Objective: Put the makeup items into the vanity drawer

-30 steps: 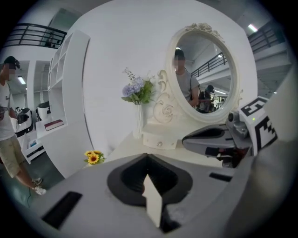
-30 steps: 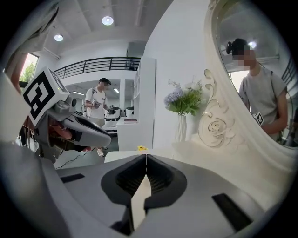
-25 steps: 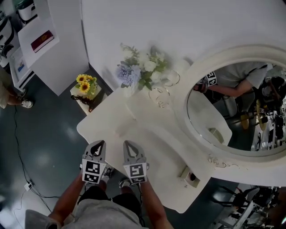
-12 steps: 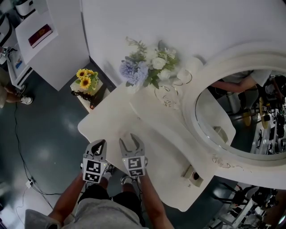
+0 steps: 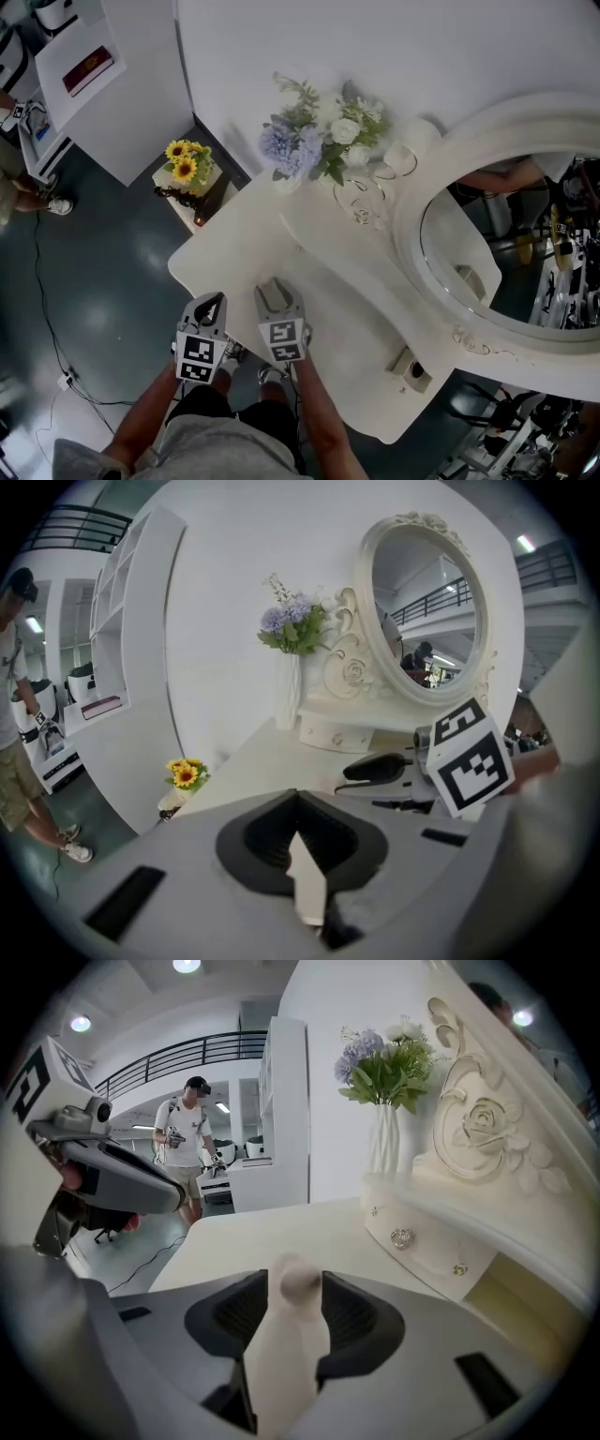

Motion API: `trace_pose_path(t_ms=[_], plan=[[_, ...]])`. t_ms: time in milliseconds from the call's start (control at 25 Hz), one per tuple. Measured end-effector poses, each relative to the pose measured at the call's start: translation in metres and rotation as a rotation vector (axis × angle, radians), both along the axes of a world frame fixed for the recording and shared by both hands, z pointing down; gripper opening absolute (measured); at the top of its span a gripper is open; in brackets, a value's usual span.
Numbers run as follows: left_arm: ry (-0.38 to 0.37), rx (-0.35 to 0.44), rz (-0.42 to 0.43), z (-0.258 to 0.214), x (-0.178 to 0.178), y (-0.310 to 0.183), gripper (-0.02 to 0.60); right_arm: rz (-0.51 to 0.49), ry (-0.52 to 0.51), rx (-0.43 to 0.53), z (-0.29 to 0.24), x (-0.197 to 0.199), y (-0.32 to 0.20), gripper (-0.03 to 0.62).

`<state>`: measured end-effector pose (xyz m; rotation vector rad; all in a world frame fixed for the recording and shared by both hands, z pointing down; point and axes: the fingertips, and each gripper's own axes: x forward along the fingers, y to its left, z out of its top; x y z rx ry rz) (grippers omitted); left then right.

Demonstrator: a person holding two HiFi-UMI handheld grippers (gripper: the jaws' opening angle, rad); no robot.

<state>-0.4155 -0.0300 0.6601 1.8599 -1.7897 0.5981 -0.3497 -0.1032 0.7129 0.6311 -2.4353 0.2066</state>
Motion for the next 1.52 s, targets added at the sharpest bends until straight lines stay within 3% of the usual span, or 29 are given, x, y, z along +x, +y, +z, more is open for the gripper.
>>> trace_pose_path(t_ms=[80, 400, 800, 1120, 1520], plan=[[-0.003, -0.001, -0.001, 0.000, -0.002, 0.001, 0.000, 0.011, 0.009, 0.012, 0.003, 0.001, -0.001, 0.133], [-0.009, 0.009, -0.004, -0.006, -0.005, 0.004, 0.000, 0.012, 0.000, 0.056, -0.002, 0.002, -0.003, 0.100], [-0.019, 0.072, 0.053, -0.035, 0.015, -0.007, 0.000, 0.085, -0.067, 0.136, -0.068, 0.033, -0.005, 0.084], [-0.021, 0.135, 0.174, -0.067, 0.069, -0.023, 0.000, 0.212, -0.103, 0.207, -0.118, 0.096, 0.000, 0.074], [-0.015, 0.204, 0.366, -0.099, 0.164, -0.043, 0.000, 0.427, -0.126, 0.274, -0.158, 0.204, 0.013, 0.071]])
